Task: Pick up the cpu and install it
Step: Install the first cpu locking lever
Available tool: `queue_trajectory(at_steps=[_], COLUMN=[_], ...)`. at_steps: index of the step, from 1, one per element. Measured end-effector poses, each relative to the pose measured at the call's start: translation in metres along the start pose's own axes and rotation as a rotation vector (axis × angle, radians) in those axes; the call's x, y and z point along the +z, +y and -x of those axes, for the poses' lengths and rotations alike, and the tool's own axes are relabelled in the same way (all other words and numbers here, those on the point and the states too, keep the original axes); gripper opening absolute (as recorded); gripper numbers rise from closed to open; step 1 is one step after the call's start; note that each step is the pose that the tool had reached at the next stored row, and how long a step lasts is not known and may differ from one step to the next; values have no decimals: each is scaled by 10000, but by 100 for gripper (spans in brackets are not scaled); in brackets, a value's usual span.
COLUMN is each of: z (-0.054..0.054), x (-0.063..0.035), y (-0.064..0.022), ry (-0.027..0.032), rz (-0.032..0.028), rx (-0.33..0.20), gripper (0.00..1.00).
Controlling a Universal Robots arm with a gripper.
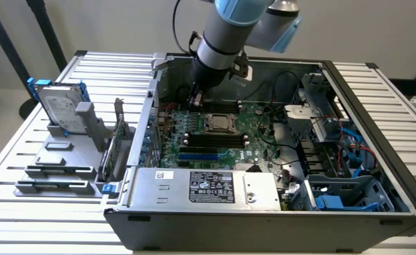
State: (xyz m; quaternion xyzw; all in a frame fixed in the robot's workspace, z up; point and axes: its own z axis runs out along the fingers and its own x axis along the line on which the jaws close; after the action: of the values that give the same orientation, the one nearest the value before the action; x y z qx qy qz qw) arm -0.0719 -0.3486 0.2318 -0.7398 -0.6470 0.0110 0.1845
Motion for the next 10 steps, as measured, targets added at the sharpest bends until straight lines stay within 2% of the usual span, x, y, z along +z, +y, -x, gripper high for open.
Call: queue_trajectory(at_steps=[2,4,7,10], z=[0,0,-1,-2], x=[-2,-7,-20,-28], y=[-7,-18,-25,-29], ry=[74,182,370,500], rz=[-73,-149,-170,-156], rx=[38,53,127,273], gripper=[11,11,11,11])
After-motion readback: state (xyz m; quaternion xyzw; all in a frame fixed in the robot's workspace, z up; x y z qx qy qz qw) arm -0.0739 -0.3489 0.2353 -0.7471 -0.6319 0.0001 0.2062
